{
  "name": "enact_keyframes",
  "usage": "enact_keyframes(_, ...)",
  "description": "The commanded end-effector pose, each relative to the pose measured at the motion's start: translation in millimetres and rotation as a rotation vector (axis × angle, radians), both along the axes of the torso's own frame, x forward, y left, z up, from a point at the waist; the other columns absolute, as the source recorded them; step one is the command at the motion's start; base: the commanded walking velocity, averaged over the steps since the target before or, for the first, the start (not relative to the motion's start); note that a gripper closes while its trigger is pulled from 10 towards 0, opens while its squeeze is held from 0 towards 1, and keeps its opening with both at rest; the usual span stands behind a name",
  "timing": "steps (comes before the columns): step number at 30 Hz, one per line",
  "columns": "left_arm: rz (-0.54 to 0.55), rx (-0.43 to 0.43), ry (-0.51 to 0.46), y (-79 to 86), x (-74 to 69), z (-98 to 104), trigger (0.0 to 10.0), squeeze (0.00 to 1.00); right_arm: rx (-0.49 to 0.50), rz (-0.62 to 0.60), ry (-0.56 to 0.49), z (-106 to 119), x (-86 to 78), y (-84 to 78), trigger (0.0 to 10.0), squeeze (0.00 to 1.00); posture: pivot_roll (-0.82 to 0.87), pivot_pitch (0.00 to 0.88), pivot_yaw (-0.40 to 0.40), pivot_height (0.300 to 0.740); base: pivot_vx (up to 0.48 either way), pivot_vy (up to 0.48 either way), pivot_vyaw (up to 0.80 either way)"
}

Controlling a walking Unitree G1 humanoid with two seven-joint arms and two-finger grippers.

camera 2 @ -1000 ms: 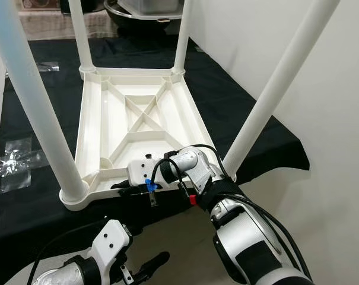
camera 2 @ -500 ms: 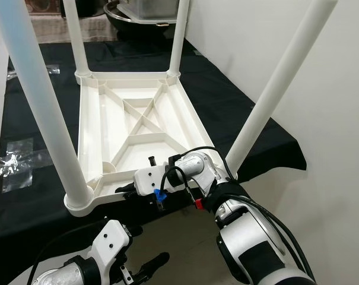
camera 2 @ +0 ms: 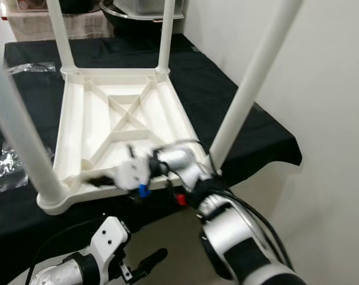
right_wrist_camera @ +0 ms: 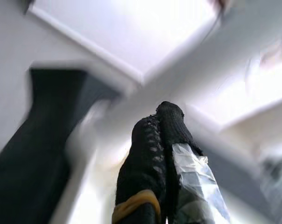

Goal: Building children table

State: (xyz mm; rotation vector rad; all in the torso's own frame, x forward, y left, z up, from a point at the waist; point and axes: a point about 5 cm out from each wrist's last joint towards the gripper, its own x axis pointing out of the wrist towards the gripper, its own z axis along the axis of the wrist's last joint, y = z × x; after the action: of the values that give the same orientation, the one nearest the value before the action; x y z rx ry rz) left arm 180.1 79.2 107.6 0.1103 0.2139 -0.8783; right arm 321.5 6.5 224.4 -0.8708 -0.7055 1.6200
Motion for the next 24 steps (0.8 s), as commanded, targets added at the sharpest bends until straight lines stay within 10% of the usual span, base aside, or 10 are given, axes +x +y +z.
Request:
enact_keyframes(1, -0.007, 0.004, 0.04, -0.4, -2.6, -6.4, 10.0, 0.0, -0.002, -0.001, 0.021, -7.8, -0.8, -3.3, 0.0, 0.0, 0.04, 0.103, -0.142, 0.74, 0.0, 0.0, 0.0)
enact_keyframes(9, 0.001, 0.003, 0.037, -1.3, -2.0, -6.1, 10.0, 0.0, -0.012, 0.018, 0.058, -12.0, -5.9, 10.7, 0.0, 0.0, 0.04, 0.102, -0.15, 0.74, 0.0, 0.0, 0.0)
enact_keyframes(10, 0.003, 0.002, 0.036, -1.4, -1.7, -6.0, 10.0, 0.0, -0.024, -0.007, 0.08, -14.5, -3.5, 9.8, 3.9, 0.0, 0.04, 0.103, -0.149, 0.74, 0.0, 0.0, 0.0)
enact_keyframes(11, 0.005, 0.001, 0.036, -1.6, -1.5, -6.1, 10.0, 0.0, -0.034, -0.052, 0.115, -16.6, 1.3, 6.3, 10.0, 0.0, 0.04, 0.1, -0.15, 0.74, 0.0, 0.0, 0.0)
enact_keyframes(12, 0.005, 0.001, 0.036, -1.6, -1.5, -6.1, 10.0, 0.0, -0.034, -0.052, 0.115, -16.6, 1.3, 6.3, 10.0, 0.0, 0.04, 0.1, -0.15, 0.74, 0.0, 0.0, 0.0)
enact_keyframes(13, 0.006, 0.0, 0.036, -1.7, -1.2, -6.2, 10.0, 0.0, -0.015, -0.125, 0.134, -17.0, 8.3, 0.6, 10.0, 0.53, 0.03, 0.1, -0.148, 0.74, 0.0, 0.0, 0.0)
enact_keyframes(14, 0.006, 0.0, 0.036, -1.7, -1.2, -6.2, 10.0, 0.0, -0.015, -0.125, 0.134, -17.0, 8.3, 0.6, 10.0, 0.53, 0.03, 0.1, -0.148, 0.74, 0.0, 0.0, 0.0)
enact_keyframes(15, 0.007, -0.001, 0.034, -1.8, -0.9, -6.2, 10.0, 0.0, 0.003, -0.186, 0.181, -19.6, 14.6, -7.8, 10.0, 1.0, 0.03, 0.095, -0.146, 0.74, 0.0, 0.0, 0.0)
enact_keyframes(24, 0.051, 0.017, -0.049, 4.8, 10.2, 2.2, 10.0, 0.0, 0.256, -0.424, 0.343, -28.6, 28.2, -59.0, 10.0, 1.0, 0.04, 0.087, -0.138, 0.74, 0.0, 0.0, 0.0)
